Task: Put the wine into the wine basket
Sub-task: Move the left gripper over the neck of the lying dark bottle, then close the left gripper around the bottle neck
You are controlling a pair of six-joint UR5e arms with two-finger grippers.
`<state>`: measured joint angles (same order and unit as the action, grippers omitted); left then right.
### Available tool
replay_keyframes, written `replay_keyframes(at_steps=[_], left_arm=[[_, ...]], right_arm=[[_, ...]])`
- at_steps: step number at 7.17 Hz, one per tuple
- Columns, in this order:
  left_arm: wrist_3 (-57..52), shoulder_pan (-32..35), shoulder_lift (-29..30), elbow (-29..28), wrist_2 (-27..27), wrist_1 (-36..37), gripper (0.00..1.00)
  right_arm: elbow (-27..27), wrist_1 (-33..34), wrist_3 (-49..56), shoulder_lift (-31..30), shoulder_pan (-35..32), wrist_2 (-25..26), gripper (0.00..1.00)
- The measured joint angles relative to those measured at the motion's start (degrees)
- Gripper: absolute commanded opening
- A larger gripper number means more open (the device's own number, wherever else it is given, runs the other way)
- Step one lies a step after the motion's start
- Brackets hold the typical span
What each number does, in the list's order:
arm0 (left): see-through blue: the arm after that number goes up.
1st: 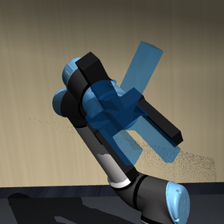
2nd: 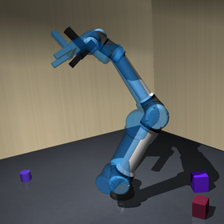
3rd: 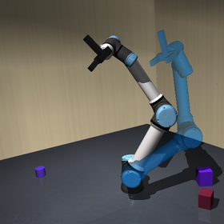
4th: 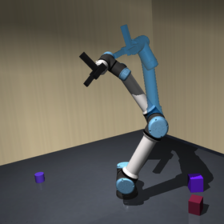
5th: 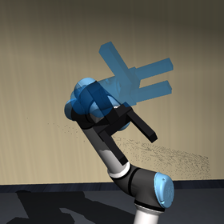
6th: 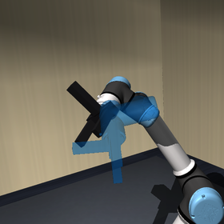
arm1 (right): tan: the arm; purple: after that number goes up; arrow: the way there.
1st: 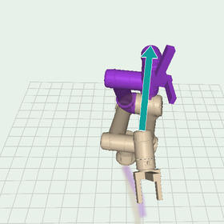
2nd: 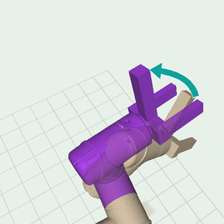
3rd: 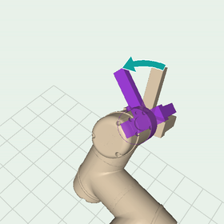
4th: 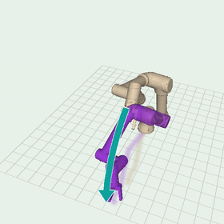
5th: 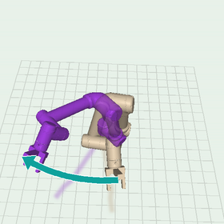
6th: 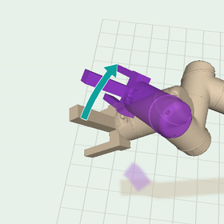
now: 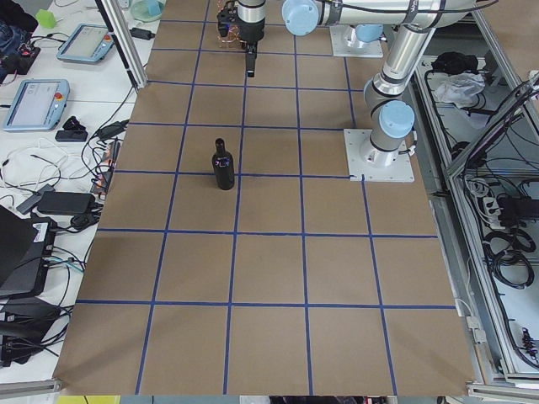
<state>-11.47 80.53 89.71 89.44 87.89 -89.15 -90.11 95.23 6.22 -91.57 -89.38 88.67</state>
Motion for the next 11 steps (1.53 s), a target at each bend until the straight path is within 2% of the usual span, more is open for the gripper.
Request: replay_keyframes(at_steps=[2,5,7,11], left_arm=[[-10.05,-7.34,3.31,-2.66,-0.03,0.98,1.00],[-19.69,-14.18,10.42,-8.46,0.27,2.23,1.00],[-23.06,-16.68,14.52,-10.17,0.34,4.45,1.00],[-23.68,-17.23,19.16,-9.64,0.34,6.56,0.88]], right_arm=[[-0.65,-0.80,-0.48,-0.17,0.00,0.01,1.00],[-1.00,-1.19,-0.82,-0.26,0.00,0.23,1.00],[-1.06,-1.25,-0.85,-0.20,0.00,0.00,1.00],[-1.11,-1.19,-0.68,0.10,0.00,0.05,1.00]])
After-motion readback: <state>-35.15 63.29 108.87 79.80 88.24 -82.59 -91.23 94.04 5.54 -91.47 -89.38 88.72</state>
